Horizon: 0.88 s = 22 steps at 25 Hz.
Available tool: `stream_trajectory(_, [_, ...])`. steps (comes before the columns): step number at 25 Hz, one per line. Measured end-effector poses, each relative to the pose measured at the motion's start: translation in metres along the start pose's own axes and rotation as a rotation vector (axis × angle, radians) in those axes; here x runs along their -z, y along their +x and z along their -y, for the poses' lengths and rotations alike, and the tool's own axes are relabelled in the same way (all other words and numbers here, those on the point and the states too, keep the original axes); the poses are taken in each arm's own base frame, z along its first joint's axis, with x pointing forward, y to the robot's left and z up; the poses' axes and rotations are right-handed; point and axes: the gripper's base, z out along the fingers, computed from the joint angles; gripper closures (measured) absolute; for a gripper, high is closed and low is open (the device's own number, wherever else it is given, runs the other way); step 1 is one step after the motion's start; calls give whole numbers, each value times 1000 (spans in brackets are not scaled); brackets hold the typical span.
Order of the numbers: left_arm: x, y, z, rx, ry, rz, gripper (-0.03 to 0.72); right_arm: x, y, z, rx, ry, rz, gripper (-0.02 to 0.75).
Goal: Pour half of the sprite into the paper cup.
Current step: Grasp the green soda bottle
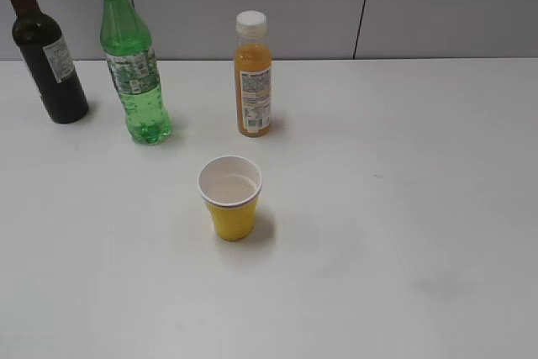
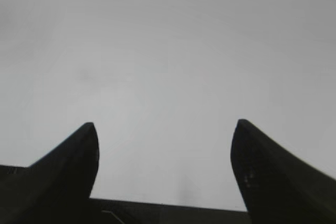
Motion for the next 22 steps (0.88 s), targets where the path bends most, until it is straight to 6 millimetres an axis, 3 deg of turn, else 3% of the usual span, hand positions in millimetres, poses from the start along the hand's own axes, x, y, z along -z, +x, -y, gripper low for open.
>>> stream_trajectory(11, [0, 0, 0, 0, 0, 0, 452, 36, 20, 0, 5, -4, 293, 149])
stream_trajectory(22, [0, 0, 0, 0, 0, 0, 452, 38, 23, 0, 6, -3, 316, 149])
